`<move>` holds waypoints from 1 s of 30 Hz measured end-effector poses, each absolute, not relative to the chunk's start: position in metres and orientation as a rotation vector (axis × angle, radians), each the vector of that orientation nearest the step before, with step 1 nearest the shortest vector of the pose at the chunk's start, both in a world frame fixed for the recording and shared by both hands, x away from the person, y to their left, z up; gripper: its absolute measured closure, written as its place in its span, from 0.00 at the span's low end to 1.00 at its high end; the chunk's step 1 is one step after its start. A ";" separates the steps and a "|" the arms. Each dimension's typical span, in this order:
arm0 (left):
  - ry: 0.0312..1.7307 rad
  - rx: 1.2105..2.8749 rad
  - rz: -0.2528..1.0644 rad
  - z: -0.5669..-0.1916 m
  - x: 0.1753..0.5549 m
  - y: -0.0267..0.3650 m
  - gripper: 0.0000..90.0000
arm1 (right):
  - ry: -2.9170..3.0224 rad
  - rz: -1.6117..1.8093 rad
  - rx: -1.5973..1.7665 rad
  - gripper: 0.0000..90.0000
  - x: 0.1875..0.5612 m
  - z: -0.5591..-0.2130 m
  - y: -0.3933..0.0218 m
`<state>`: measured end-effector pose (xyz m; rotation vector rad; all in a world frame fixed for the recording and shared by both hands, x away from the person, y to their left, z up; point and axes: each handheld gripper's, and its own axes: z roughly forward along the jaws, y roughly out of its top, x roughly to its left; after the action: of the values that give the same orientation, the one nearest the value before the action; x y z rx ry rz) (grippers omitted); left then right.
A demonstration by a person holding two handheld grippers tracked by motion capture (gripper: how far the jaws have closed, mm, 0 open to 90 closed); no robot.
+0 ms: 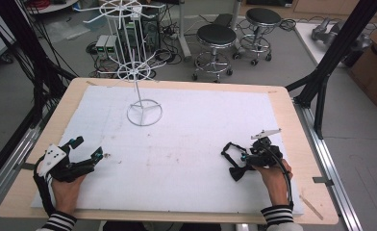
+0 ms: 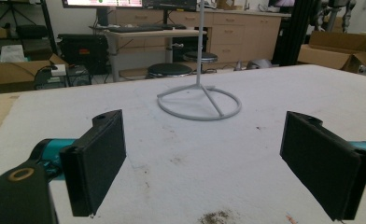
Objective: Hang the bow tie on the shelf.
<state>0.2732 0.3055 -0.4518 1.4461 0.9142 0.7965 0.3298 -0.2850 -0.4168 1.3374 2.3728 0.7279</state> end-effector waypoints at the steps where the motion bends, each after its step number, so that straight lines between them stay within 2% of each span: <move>1: 0.913 1.448 0.797 -0.452 0.273 0.306 0.16 | 2.373 0.728 1.337 0.63 0.330 -0.417 -0.285; 8: 0.916 1.444 0.798 -0.452 0.273 0.306 0.16 | 2.398 0.665 1.350 0.66 0.333 -0.419 -0.281; 10: 0.916 1.444 0.798 -0.452 0.273 0.306 0.16 | 2.401 0.653 1.362 0.70 0.333 -0.420 -0.280; 14: 0.916 1.444 0.798 -0.452 0.273 0.306 0.16 | 2.411 0.632 1.373 0.74 0.334 -0.421 -0.279; 23: 0.914 1.445 0.798 -0.452 0.273 0.306 0.16 | 2.418 0.669 1.460 0.94 0.335 -0.421 -0.283; 30: 0.915 1.444 0.798 -0.452 0.273 0.306 0.16 | 2.401 0.682 1.472 0.97 0.334 -0.419 -0.284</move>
<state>0.2729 0.3056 -0.4519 1.4442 0.9146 0.7981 0.3342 -0.2838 -0.4189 1.4717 2.4014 0.6819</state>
